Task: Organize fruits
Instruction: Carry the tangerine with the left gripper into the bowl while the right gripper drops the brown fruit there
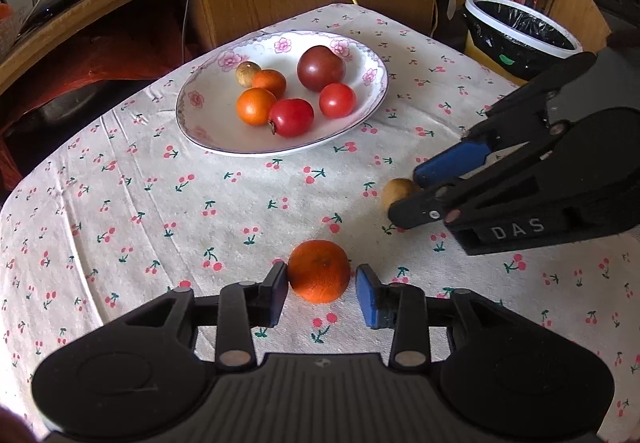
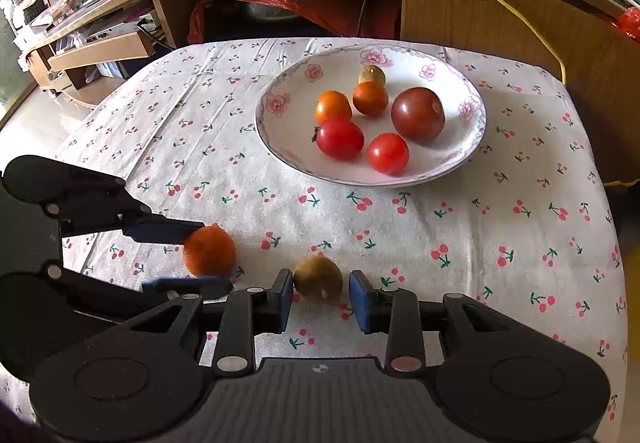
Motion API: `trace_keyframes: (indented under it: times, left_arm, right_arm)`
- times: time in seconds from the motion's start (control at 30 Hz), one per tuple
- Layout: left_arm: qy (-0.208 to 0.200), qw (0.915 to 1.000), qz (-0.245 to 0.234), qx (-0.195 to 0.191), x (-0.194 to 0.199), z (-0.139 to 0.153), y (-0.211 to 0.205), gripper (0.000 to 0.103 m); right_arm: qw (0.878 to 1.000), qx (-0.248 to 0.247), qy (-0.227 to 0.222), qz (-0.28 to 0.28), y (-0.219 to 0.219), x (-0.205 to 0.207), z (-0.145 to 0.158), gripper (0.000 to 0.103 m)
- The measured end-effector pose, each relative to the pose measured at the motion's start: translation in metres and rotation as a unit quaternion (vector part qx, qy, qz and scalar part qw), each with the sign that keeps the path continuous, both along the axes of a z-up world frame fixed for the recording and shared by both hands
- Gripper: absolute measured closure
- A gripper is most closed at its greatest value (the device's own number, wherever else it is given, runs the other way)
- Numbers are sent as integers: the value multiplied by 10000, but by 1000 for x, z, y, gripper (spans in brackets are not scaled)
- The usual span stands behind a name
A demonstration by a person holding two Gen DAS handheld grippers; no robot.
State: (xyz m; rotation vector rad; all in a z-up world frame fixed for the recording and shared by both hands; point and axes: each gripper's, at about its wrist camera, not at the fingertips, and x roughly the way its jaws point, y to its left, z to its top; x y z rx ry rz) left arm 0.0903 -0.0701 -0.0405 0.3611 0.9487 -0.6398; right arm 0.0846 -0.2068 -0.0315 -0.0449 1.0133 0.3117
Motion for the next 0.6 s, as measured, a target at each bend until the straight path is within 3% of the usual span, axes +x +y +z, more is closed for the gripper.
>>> trace_keyframes:
  times: [0.3, 0.4, 0.6]
  left_arm:
    - [43, 9999, 97, 8, 1, -1, 0, 55]
    - [94, 9998, 151, 41, 2, -3, 1, 55]
    - [148, 9993, 347, -84, 6, 3, 5, 61]
  right_arm:
    - [10000, -46, 47, 14, 4, -1, -3, 74]
    - [9999, -129, 54, -18, 6, 0, -3, 80]
    - [9999, -73, 72, -44, 5, -1, -2, 80]
